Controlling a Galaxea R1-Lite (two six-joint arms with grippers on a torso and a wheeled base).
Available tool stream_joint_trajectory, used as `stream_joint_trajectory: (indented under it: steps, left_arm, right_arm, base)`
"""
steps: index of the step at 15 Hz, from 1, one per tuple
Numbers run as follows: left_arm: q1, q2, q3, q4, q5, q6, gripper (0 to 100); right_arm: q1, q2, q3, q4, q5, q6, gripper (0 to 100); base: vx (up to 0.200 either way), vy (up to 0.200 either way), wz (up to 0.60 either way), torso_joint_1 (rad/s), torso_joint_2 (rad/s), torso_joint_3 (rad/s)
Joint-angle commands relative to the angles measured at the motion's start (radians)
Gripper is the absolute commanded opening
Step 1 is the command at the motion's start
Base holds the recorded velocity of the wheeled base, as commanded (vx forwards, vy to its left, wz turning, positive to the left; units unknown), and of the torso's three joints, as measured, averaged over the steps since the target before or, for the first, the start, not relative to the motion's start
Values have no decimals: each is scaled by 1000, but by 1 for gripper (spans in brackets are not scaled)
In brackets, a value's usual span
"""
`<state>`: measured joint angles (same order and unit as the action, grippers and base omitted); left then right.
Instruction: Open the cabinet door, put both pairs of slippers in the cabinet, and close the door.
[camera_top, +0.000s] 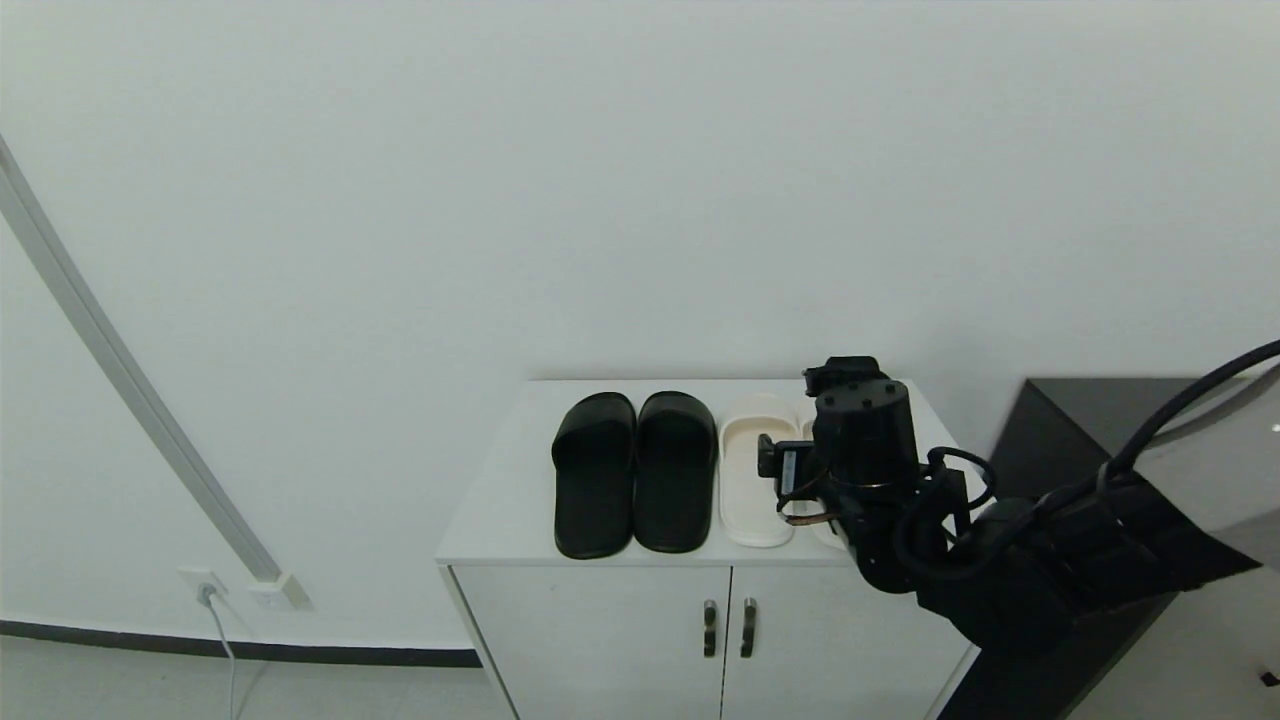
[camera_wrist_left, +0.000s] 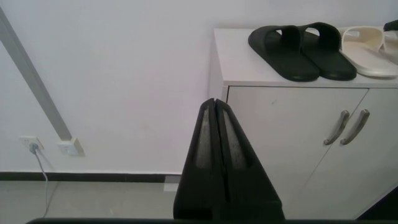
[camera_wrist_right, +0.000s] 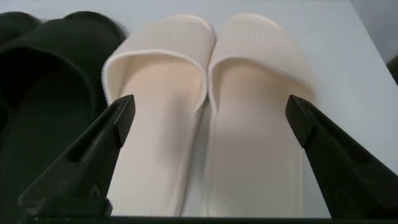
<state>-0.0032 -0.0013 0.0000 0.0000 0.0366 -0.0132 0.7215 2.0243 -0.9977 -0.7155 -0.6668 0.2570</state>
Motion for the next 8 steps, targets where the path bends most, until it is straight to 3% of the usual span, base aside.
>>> stream_joint_trajectory:
  steps: [1, 8]
  left_arm:
    - [0, 1, 0, 0, 0, -1, 0]
    - [0, 1, 0, 0, 0, -1, 0]
  right_arm:
    - [-19, 63, -38, 1, 0, 1, 100]
    - [-51, 177, -151, 1, 3, 1, 100]
  base:
    - [0, 0, 0, 0, 0, 0]
    - [0, 0, 0, 0, 0, 0]
